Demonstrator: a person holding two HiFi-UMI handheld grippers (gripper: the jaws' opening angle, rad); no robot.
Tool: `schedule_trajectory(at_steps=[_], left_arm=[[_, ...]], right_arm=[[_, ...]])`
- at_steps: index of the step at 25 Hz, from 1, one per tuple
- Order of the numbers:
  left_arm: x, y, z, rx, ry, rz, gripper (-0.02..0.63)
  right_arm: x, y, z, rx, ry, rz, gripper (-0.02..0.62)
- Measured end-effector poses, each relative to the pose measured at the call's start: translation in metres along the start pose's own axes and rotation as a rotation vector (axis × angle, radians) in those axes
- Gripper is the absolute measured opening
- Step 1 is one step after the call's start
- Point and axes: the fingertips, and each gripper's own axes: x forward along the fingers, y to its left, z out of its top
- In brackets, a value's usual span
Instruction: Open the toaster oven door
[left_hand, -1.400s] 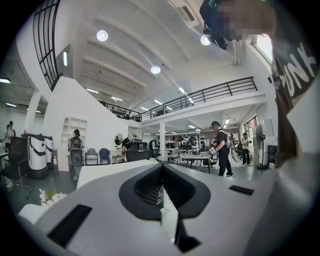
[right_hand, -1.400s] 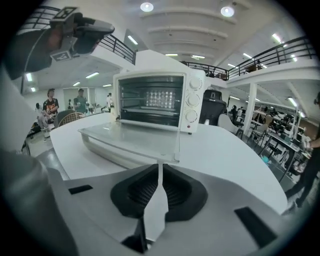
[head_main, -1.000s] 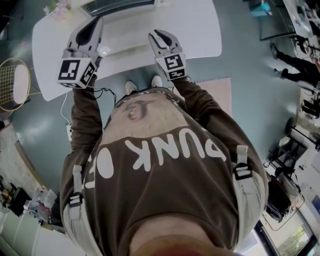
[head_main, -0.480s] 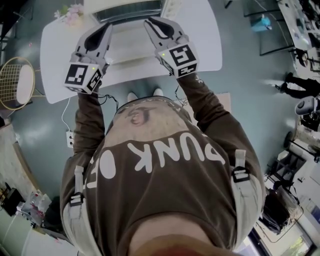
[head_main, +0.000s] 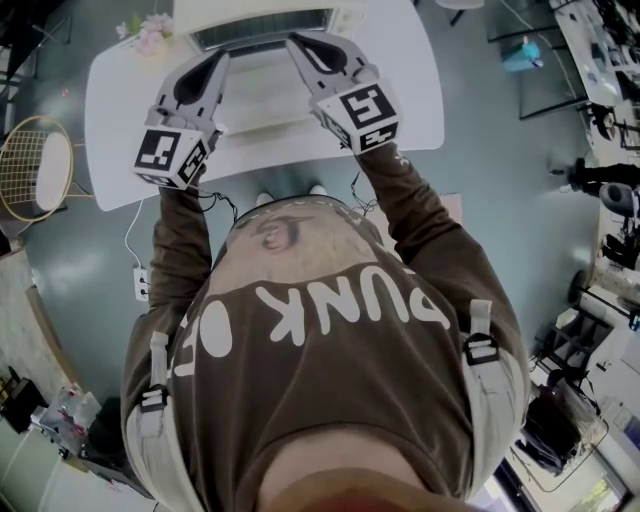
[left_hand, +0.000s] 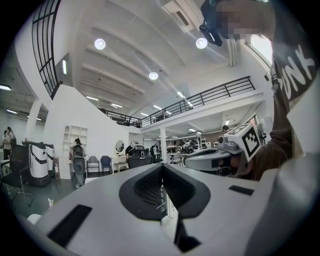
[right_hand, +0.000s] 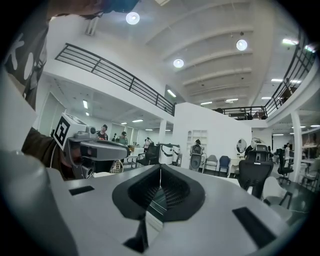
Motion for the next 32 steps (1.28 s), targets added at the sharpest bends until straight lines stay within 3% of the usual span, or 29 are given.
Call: schedule_trajectory(at_steps=[32], left_arm=[[0.011,-0.002,0.004,0.016,0.002,-0.022,0.005]], right_arm=[[0.001,0.010,0.010,0.000,0.008,0.057,0.006]])
